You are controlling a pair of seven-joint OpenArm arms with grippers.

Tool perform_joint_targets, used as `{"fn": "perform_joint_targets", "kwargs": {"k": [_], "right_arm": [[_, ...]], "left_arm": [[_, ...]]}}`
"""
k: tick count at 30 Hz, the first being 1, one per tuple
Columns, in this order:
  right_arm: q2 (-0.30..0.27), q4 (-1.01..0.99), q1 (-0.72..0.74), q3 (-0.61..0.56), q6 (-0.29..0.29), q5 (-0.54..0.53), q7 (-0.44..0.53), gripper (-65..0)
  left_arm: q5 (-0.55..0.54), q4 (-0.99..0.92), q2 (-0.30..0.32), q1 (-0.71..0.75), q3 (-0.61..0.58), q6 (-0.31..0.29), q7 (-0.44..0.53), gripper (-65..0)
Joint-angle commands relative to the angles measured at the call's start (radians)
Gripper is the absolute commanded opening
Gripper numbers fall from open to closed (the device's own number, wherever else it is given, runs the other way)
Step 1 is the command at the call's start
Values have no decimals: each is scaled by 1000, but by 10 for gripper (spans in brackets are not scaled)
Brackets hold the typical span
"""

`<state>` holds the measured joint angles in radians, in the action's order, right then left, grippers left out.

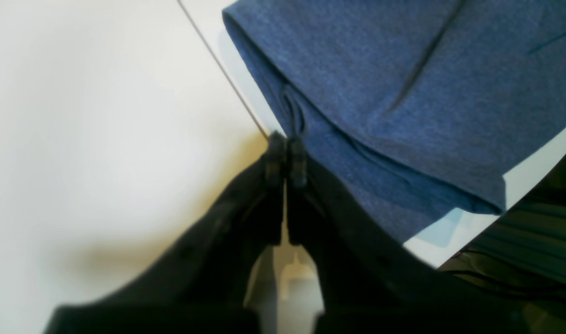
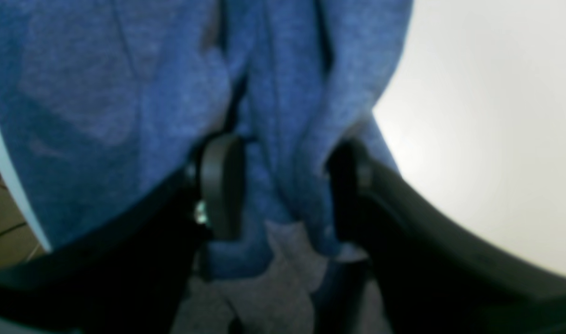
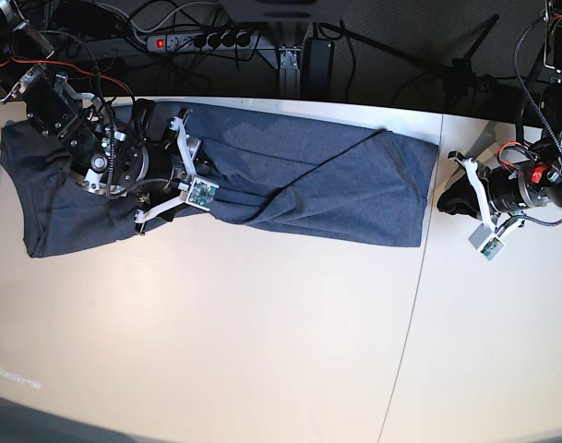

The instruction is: Fold the T-shirt properly

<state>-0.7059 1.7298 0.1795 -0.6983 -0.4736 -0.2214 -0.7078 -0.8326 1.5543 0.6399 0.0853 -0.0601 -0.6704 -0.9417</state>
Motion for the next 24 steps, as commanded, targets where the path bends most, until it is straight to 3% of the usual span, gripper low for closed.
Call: {"fn": "perform_joint_targets", "kwargs": {"k": [1,5,10,17,20,22,24], "right_arm": [[-11,17,12,11,-13,-8,11,-332],[-11,17,11,46,-13,-35,5,-234],[-11,46,11,114,-13,-135,-12,-230],[-10,131,11,130,-12,-172,-36,-231],[9,130,11,161,29,-171,-21,-243],[32,118,10,196,78,-164,-5,-360],[63,99,11,227,106,-151,-2,-590]], "left_arm": [[-16,11,17,-15,10,-28,18,-637],[-16,11,17,-16,10,-28,18,-637],[-16,11,17,-16,10,-28,19,-637],[-15,11,17,-16,10,-28,18,-637],[-16,11,17,-16,10,-28,19,-637],[-16,11,17,-16,10,-28,27,-637],[-16,11,17,-16,10,-28,33,-637]]}}
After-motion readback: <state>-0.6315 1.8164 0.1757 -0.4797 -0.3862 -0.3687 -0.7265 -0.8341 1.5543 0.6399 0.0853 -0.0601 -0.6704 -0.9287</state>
